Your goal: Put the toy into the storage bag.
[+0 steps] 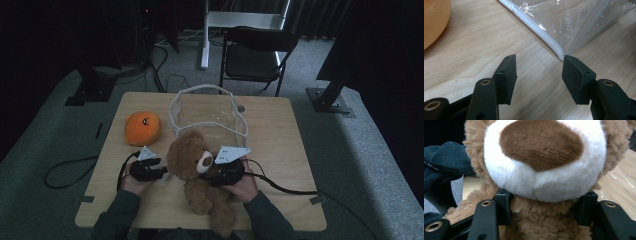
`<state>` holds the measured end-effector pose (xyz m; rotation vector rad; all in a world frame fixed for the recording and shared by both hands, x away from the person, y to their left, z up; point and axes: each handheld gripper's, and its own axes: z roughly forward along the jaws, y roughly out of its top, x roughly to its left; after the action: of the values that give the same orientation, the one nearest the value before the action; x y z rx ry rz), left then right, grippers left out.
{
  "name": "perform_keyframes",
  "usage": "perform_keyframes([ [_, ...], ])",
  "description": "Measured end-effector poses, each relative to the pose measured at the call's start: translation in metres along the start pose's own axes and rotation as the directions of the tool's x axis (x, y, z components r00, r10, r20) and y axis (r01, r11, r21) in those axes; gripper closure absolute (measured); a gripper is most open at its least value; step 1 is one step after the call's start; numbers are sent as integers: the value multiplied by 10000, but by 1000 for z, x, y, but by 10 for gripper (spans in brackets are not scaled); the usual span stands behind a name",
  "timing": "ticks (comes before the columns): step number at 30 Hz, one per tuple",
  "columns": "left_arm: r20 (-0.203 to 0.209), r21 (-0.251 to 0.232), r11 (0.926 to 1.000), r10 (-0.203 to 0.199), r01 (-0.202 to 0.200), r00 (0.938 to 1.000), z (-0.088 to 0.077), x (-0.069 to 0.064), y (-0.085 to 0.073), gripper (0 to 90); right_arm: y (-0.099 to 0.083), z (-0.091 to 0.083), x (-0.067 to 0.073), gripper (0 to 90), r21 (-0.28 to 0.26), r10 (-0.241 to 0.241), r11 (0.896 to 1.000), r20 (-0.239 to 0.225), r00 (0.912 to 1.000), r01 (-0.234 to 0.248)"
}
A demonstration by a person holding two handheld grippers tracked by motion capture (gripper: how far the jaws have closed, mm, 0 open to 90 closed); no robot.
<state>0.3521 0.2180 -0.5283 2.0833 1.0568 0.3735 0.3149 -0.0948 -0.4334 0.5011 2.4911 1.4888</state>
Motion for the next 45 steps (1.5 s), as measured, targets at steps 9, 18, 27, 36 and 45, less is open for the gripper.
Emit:
perform_keyframes([
  [9,-23,46,10000,-9,9,10000,1,0,0,459,8,-11,-3,449,-469,52,9989,168,9998,-44],
  [18,-5,60,10000,-54,54,10000,1,0,0,459,19,-10,-3,451,-448,-232,9987,296,9993,246],
  [27,20,138,9999,-64,63,10000,2,0,0,458,23,-17,-9,452,-542,-139,9984,381,9992,160],
  [36,13,117,9999,-93,93,10000,2,0,-1,458,29,-25,-14,453,-830,-66,9965,497,9987,107],
  [45,-7,94,9999,-128,128,9999,2,0,0,458,42,-31,-17,454,-947,-209,9951,660,9976,271],
])
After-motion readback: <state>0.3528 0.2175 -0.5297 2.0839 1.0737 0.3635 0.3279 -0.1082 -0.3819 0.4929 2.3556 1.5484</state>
